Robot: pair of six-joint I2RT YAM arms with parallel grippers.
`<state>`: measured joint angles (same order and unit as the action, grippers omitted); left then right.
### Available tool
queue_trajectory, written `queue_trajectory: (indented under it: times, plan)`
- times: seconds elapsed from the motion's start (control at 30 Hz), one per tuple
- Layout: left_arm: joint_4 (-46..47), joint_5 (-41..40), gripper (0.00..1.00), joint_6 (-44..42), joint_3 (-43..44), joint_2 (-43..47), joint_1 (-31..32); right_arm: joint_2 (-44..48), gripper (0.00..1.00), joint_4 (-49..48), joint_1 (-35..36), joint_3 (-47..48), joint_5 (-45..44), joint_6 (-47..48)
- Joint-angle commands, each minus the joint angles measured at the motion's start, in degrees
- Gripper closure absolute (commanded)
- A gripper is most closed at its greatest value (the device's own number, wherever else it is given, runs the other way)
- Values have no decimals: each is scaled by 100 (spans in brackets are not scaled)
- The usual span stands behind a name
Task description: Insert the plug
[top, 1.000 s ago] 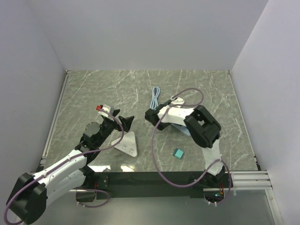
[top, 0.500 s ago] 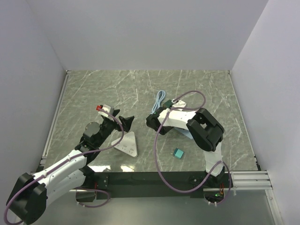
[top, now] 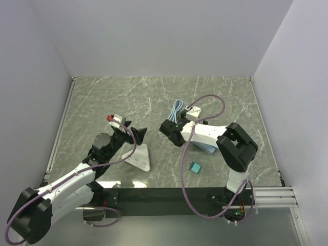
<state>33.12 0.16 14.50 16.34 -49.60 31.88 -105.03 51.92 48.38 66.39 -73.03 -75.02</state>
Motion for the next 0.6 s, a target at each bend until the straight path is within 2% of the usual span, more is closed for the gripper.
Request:
queue_trajectory:
  times: [0.0,0.13,0.27,0.33,0.43,0.53,0.57]
  plan:
    - [107,1,1,35,150,47,-24,282,9,-1220,-4,-74,-9,1157]
    - [98,1,1,26,168,-14,-24,264,8,-1368,-4,-21,140,1445]
    - [80,1,1,26,203,-67,-24,1026,8,-3234,-4,-721,851,2710]
    - [71,-8,1,18,212,-84,-24,1352,8,-3670,-13,-838,1167,3256]
    - [63,1,1,9,229,-128,-24,1520,8,-3829,-4,-742,1475,3871]
    - [19,1,1,0,273,-198,-24,1863,8,-4364,-21,-820,2335,4521]
    - [10,-8,0,0,291,-207,-24,2133,8,-4757,-22,-986,2886,4619]
